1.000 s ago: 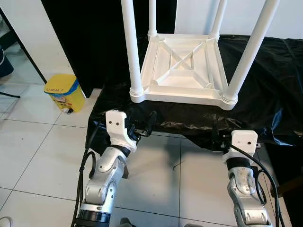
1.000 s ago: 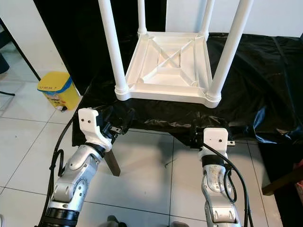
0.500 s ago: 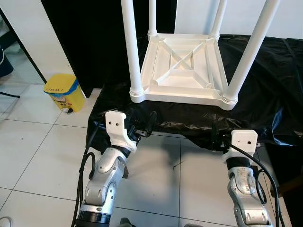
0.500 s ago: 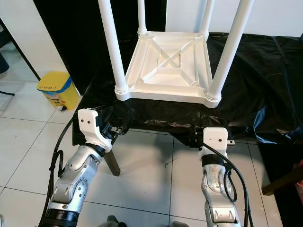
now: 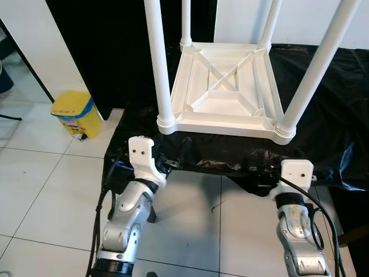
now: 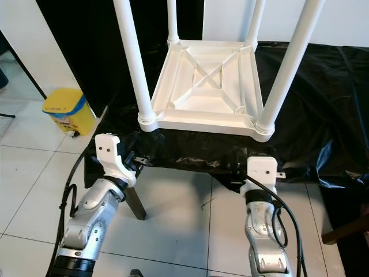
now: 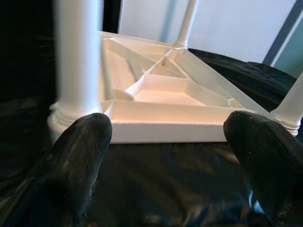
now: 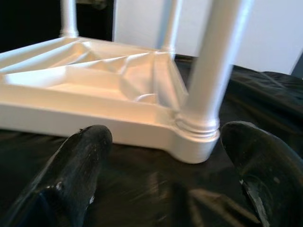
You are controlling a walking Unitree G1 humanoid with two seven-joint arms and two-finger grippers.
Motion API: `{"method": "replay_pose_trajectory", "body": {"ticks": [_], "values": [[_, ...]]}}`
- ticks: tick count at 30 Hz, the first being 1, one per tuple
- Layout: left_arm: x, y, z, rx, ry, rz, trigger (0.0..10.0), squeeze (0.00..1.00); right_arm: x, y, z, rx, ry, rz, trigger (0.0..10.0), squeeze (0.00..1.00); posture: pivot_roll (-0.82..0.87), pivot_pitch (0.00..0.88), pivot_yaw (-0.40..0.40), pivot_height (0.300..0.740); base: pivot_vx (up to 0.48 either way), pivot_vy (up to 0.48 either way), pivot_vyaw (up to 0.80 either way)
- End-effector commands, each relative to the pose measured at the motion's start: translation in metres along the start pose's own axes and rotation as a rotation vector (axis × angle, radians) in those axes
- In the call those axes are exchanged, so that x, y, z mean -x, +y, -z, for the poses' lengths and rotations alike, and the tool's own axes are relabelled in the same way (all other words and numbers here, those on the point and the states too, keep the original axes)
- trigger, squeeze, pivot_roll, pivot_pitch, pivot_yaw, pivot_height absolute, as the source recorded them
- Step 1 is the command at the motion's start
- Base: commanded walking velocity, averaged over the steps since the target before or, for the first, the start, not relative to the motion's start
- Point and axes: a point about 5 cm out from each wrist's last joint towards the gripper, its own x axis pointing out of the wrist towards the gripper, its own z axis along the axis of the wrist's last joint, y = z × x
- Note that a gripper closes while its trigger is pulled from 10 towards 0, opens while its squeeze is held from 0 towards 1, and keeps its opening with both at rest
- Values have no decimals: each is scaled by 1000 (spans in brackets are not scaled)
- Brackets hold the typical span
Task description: Building children table
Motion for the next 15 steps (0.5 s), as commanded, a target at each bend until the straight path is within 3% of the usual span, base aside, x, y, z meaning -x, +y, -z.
{"method": "replay_pose_trajectory", "body": {"ticks": [1,6,15], "values": [[-2,-8,-1,9,-2,32,10000,0,2,-7,3,21,18,15,10000,0,-154,54,6,740,262,0,0],[-2,-9,-1,13,-4,34,10000,0,2,-6,4,22,17,12,10000,0,-155,53,6,740,259,0,0],[3,-21,-2,36,-33,95,10000,0,5,-6,5,26,22,4,10000,0,-156,61,10,740,0,0,0]]}}
